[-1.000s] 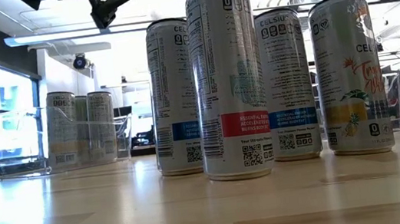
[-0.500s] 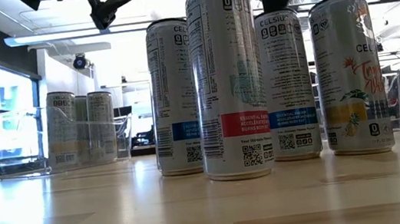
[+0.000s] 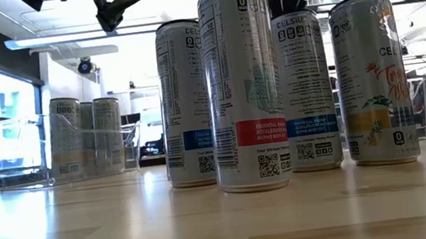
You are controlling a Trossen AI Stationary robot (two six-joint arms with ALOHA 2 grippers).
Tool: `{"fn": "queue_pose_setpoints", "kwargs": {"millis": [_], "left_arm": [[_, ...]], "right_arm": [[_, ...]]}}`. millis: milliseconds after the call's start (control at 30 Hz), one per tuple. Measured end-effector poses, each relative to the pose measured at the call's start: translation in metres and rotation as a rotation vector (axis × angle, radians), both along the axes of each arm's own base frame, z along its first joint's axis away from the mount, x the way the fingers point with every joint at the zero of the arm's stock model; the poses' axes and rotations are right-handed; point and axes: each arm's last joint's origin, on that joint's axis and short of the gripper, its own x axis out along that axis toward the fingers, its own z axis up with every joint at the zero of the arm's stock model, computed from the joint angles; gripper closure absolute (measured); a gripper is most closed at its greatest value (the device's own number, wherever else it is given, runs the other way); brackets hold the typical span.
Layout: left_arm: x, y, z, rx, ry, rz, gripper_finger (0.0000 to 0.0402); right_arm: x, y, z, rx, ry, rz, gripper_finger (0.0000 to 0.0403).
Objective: Sort soda cans
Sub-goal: Put the white-blue soda can into the top center transparent bin
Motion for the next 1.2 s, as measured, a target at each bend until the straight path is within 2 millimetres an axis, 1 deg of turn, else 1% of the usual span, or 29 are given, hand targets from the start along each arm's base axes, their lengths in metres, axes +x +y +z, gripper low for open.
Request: {"fn": "queue_pose_setpoints", "kwargs": {"millis": [100,167,267,333,467,500,567,633,700,733,800,900,1033,1100,1200], "left_arm": [[0.000,0.000,0.000,-0.001,0.001,0.000,0.0017],[0.000,0.000,0.000,-0.002,0.002,0.000,0.0017],[0.000,0.000,0.000,-0.003,0.004,0.000,0.0017],[0.000,0.000,0.000,-0.003,0.004,0.000,0.0017],[0.000,0.000,0.000,-0.003,0.004,0.000,0.0017],[0.000,0.000,0.000,-0.003,0.004,0.000,0.0017],[0.000,0.000,0.000,-0.003,0.004,0.000,0.0017],[0.000,0.000,0.000,-0.003,0.005,0.000,0.0017],[0.000,0.000,-0.001,-0.003,0.005,0.000,0.0017],[0.000,0.000,-0.001,-0.004,0.006,-0.001,0.0017],[0.000,0.000,-0.001,-0.005,0.008,-0.002,0.0017],[0.000,0.000,-0.001,-0.007,0.008,-0.009,0.0017],[0.000,0.000,-0.001,-0.007,0.007,-0.011,0.0017],[0.000,0.000,-0.001,-0.007,0.007,-0.011,0.0017],[0.000,0.000,-0.001,-0.007,0.007,-0.011,0.0017]], "right_arm": [[0.002,0.002,-0.012,0.008,0.005,-0.010,0.0006],[0.003,0.003,-0.021,0.045,0.005,-0.039,0.0006],[0.000,0.002,-0.032,0.057,0.039,-0.054,0.0006],[-0.001,0.002,-0.035,0.063,0.044,-0.058,0.0006],[0.001,0.002,-0.035,0.055,0.024,-0.076,0.0013],[0.002,0.002,-0.035,0.050,0.017,-0.082,0.0022],[0.002,0.002,-0.035,0.039,0.008,-0.091,0.0051],[0.003,0.002,-0.034,0.034,0.003,-0.093,0.0098],[0.002,0.002,-0.034,0.033,0.007,-0.091,0.0156],[0.002,0.002,-0.034,0.033,0.013,-0.084,0.0172],[0.000,0.002,-0.030,0.032,0.039,-0.062,0.0171],[-0.002,0.000,-0.014,0.022,0.064,-0.020,0.0171],[-0.003,-0.009,0.027,-0.006,0.013,0.005,0.0171],[-0.005,-0.019,0.047,-0.078,-0.012,0.001,0.0171],[-0.003,-0.035,0.078,-0.151,-0.112,-0.041,0.0171]]}}
